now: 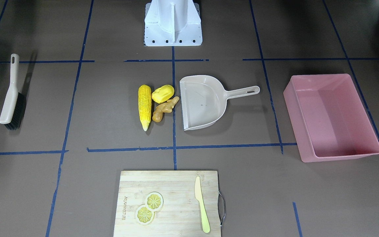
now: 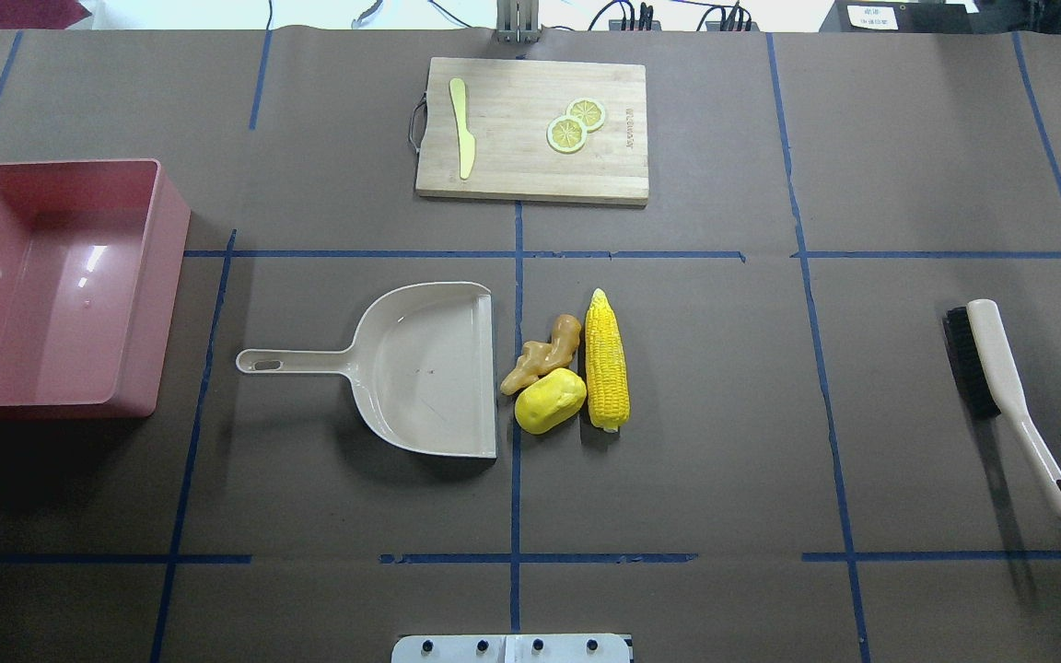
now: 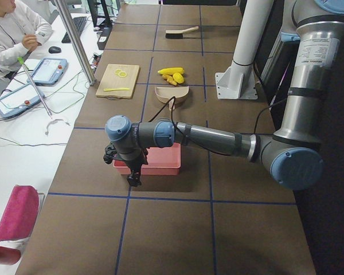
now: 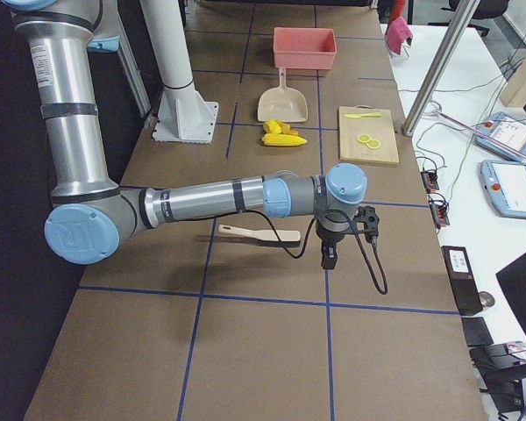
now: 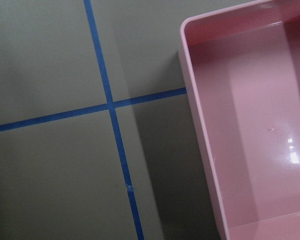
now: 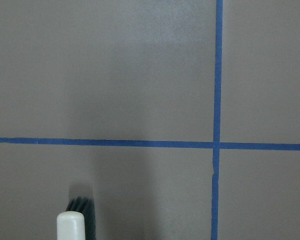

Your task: Sweep and dump trash into bin

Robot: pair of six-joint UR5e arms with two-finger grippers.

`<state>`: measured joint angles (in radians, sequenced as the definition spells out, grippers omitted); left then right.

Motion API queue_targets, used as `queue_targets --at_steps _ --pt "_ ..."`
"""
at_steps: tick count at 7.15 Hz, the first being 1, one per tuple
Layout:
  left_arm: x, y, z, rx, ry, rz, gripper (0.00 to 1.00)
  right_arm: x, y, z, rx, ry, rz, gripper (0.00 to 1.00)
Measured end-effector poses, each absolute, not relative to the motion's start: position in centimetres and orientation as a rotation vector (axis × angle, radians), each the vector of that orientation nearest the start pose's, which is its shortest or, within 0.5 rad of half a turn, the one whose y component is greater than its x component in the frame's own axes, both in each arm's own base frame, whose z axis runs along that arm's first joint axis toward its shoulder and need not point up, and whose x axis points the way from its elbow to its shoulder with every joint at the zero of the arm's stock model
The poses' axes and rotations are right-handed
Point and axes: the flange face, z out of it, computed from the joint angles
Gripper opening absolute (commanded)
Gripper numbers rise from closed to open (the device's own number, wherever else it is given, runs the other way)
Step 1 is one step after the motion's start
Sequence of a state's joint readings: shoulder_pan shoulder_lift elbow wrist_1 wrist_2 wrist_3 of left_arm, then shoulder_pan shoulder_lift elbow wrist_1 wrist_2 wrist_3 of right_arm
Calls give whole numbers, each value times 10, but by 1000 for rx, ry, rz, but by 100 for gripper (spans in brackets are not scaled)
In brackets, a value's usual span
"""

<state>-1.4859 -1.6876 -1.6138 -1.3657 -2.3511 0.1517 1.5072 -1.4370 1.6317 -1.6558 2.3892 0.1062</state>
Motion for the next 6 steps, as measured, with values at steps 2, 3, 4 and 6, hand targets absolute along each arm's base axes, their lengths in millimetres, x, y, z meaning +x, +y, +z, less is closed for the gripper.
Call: queue_targets --at_steps 2,3,4,6 --pt "-19 -539 595 6 779 212 100 27 -549 565 34 -820 3 100" --pt "-20 -539 593 12 779 212 100 26 -549 565 33 -820 5 100" --pt "-20 -539 590 21 780 212 100 23 -549 565 32 -821 2 100" --pt "-18 -542 582 25 781 184 100 17 -548 562 33 -823 -11 100"
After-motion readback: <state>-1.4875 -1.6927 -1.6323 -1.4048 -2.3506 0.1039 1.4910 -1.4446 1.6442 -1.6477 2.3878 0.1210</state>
